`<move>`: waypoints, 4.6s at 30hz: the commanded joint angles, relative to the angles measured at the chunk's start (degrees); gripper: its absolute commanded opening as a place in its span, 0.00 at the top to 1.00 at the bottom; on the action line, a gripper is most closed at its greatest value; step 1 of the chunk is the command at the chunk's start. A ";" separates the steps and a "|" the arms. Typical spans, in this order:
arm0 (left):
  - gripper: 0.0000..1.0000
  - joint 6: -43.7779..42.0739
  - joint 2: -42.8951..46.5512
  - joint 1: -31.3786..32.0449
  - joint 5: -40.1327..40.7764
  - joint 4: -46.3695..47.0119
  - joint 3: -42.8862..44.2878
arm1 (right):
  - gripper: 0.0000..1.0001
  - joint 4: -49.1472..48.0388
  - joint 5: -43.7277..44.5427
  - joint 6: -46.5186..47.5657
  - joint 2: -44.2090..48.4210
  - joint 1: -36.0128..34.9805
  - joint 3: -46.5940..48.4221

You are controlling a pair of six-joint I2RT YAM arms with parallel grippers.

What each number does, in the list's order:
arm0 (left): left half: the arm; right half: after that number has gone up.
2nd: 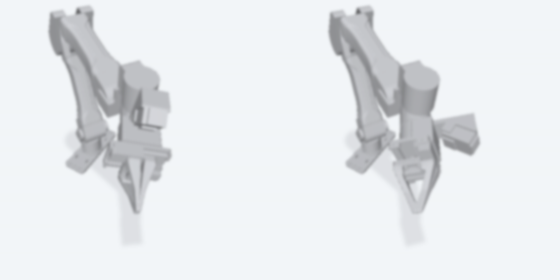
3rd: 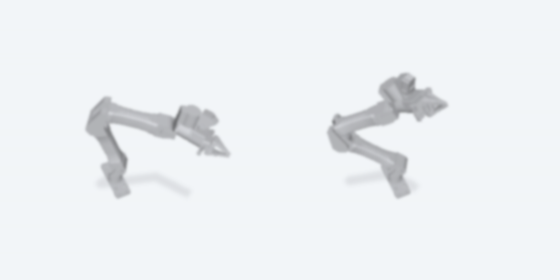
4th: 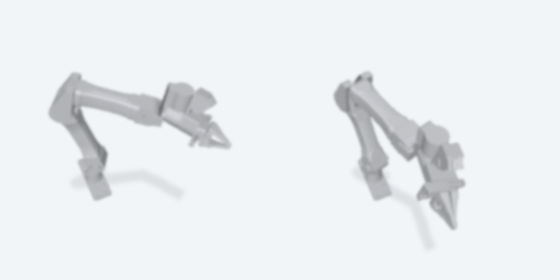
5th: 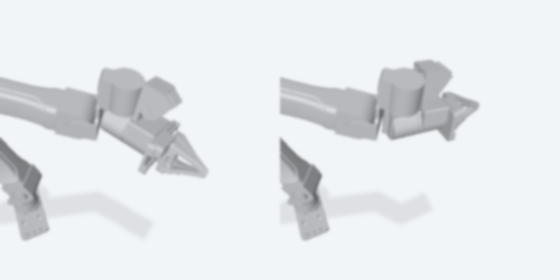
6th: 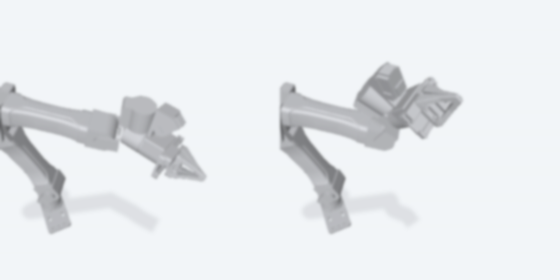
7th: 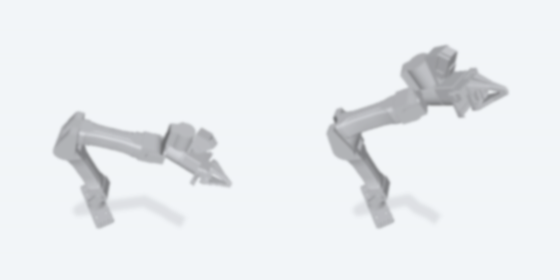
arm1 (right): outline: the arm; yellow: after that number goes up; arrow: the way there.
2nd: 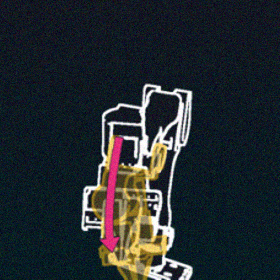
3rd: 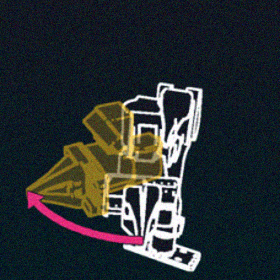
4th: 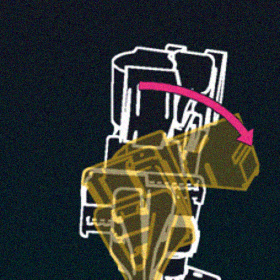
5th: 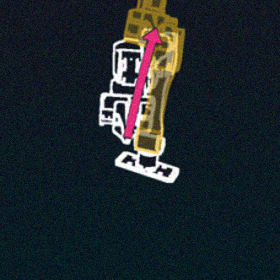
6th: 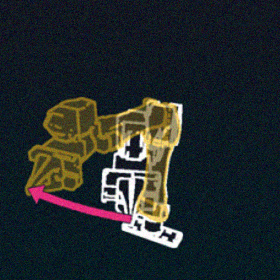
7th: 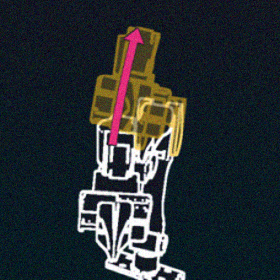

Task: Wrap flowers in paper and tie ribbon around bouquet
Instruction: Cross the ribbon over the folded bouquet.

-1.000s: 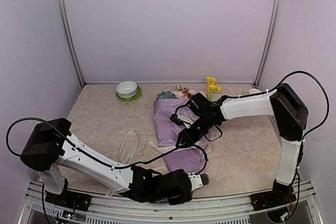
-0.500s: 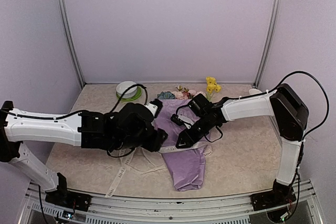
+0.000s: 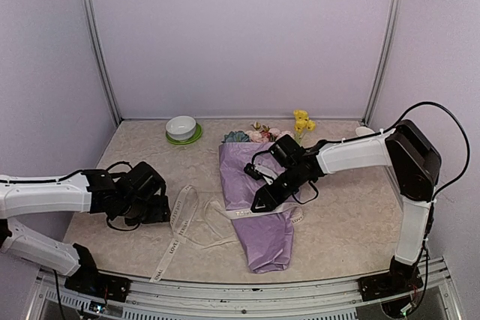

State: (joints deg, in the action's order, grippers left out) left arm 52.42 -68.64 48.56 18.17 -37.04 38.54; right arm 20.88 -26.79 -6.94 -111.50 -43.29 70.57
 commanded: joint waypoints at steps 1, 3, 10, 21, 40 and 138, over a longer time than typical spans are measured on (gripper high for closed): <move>0.22 -7.97 -5.50 -4.26 -4.46 10.90 2.66 | 0.54 3.12 1.06 -0.42 -0.59 0.48 -1.96; 0.29 -9.07 -9.01 -4.21 -3.32 10.58 4.66 | 0.54 3.07 1.14 -0.44 -0.60 0.50 -1.88; 0.53 -16.70 -20.14 4.78 2.96 9.58 16.32 | 0.54 3.10 1.44 -0.53 -1.65 0.48 -1.96; 0.54 -17.20 -31.40 1.72 2.80 9.99 17.22 | 0.54 3.18 1.31 -0.36 -1.71 0.49 -1.92; 1.00 -29.64 -5.27 13.08 6.96 33.42 19.47 | 0.54 2.40 0.86 -0.89 -2.68 0.66 -2.15; 0.41 -52.05 -28.42 15.98 -13.29 32.07 21.95 | 0.55 -3.35 -4.91 -9.57 -1.99 4.26 -5.84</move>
State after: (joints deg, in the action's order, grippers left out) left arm 2.13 -93.58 66.15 12.60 -2.33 56.86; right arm 13.54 -35.33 -15.79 -112.16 -39.83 67.07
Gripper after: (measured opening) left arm 0.554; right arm 0.452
